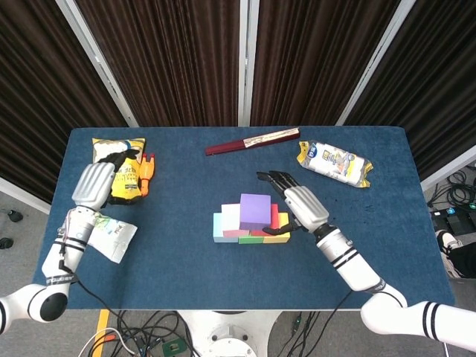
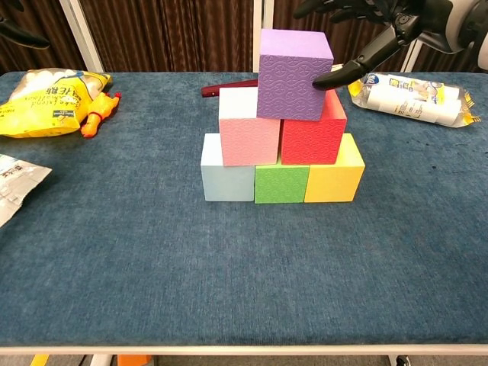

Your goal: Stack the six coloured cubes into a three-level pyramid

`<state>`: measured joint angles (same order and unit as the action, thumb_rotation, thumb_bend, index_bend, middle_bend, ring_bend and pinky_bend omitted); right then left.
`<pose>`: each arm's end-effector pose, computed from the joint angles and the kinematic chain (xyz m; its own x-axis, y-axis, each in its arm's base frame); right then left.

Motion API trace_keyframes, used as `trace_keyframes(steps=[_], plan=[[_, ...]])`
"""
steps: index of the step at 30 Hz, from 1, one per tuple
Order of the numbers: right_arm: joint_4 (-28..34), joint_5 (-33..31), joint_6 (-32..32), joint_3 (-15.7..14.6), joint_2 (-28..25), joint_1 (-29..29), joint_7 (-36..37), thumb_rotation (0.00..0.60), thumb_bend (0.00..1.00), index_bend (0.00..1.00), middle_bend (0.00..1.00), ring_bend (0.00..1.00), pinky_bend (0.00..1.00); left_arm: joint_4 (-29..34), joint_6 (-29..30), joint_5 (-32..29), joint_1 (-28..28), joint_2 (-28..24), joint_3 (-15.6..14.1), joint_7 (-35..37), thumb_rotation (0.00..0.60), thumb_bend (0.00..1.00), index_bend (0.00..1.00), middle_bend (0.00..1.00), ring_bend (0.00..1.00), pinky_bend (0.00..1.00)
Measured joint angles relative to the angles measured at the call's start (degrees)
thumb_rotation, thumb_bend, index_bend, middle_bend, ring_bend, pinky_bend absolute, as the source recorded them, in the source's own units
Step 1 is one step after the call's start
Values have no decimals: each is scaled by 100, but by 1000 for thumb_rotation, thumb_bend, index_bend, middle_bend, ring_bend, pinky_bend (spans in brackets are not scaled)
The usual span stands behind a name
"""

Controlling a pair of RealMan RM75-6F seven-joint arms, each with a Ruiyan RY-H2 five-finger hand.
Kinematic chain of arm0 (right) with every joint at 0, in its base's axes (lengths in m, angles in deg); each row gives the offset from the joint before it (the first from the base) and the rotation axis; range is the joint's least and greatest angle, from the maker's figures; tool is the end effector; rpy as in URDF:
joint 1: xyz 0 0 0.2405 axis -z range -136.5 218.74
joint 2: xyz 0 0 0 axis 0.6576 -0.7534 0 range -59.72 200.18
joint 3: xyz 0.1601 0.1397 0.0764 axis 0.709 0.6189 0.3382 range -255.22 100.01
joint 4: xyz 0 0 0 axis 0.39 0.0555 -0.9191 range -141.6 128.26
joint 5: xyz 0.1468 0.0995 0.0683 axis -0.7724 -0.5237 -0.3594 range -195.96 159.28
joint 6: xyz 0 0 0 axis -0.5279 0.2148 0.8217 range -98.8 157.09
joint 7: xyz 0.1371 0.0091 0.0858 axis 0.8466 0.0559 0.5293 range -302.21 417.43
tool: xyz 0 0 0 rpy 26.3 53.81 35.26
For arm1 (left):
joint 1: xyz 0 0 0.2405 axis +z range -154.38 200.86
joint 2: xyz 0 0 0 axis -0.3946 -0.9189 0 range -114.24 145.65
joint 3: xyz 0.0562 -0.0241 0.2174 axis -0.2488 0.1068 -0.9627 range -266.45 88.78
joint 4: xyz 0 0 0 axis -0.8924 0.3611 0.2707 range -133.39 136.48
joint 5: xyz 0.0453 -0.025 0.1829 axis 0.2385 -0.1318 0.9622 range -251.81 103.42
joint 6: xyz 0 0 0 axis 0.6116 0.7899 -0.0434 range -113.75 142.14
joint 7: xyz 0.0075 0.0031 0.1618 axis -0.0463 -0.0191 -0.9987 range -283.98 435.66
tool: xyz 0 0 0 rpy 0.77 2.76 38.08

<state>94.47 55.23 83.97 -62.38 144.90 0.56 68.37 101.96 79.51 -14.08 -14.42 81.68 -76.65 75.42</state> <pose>-0.0725 -0.3220 0.0622 -0.0075 -0.3791 0.9253 -0.9007 -0.3994 -0.1709 -0.1465 0.3417 0.1293 0.1408 0.1145 0.9834 0.9762 -0.1818 -0.1186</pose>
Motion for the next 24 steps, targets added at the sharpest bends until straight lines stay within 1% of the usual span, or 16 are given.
trace_keyframes(steps=[2, 6, 9, 15, 24], plan=[[-42, 15, 22, -6, 38, -11, -24, 600, 34, 0, 184, 0, 0, -1, -21, 33, 27, -4, 19, 24, 600, 121, 187, 224, 180, 298], [-134, 46, 42, -16, 93, -37, -35, 600, 92, 0, 267, 0, 0, 2, -60, 49, 60, -9, 53, 45, 600, 121, 185, 211, 161, 298], [-182, 106, 78, -23, 108, -45, -26, 600, 104, 5, 303, 0, 0, -6, -99, 37, 77, -12, 91, 45, 600, 120, 185, 207, 158, 298], [-219, 217, 82, -36, 99, -66, 85, 600, 110, 7, 305, 0, 0, -11, -127, 42, 109, -4, 144, 32, 600, 120, 183, 203, 158, 298], [-296, 627, 143, -148, 41, -85, 249, 600, 109, 7, 279, 0, 0, -22, -186, 75, 153, 2, 194, 45, 600, 120, 178, 200, 158, 298]])
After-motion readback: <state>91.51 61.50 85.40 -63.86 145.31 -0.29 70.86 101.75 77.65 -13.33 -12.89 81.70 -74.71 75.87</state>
